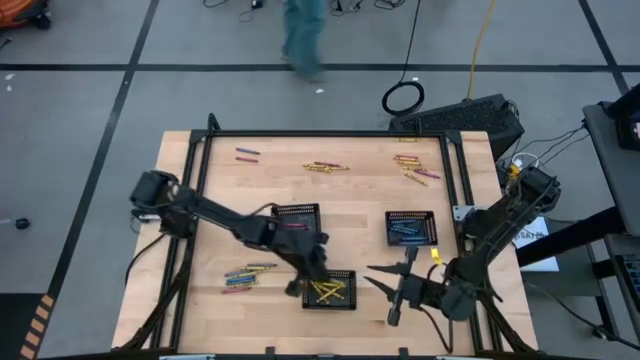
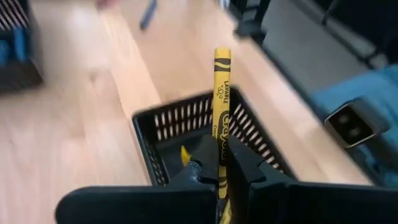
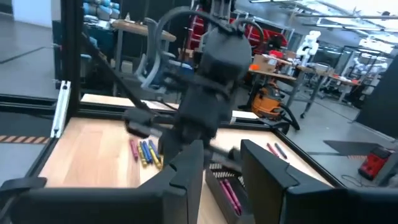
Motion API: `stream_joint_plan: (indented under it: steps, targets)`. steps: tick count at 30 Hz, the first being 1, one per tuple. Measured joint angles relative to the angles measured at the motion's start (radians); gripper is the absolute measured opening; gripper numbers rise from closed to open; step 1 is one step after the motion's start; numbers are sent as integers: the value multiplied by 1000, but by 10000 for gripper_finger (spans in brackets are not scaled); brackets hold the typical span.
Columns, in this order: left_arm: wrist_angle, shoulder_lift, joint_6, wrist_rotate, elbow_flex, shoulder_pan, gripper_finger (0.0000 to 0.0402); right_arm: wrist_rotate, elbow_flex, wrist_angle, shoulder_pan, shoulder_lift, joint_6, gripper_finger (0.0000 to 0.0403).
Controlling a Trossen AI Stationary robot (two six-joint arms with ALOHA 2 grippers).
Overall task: Sort crayons
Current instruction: Put the yellow crayon into the bottom black bin, then put the blue crayon into the right black bin
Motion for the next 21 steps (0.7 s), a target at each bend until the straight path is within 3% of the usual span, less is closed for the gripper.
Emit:
stream_joint_plan:
  steps: [7, 11, 21]
  targets:
    - [-270, 133, -15, 1, 152, -5, 3, 0, 0, -1, 13, 0, -2, 93]
    - [-333, 156, -53, 2, 178, -6, 24, 0, -1, -7, 13, 0, -2, 93]
    - [-319, 155, -51, 5, 180, -3, 149, 0, -1, -19, 13, 1, -1, 93]
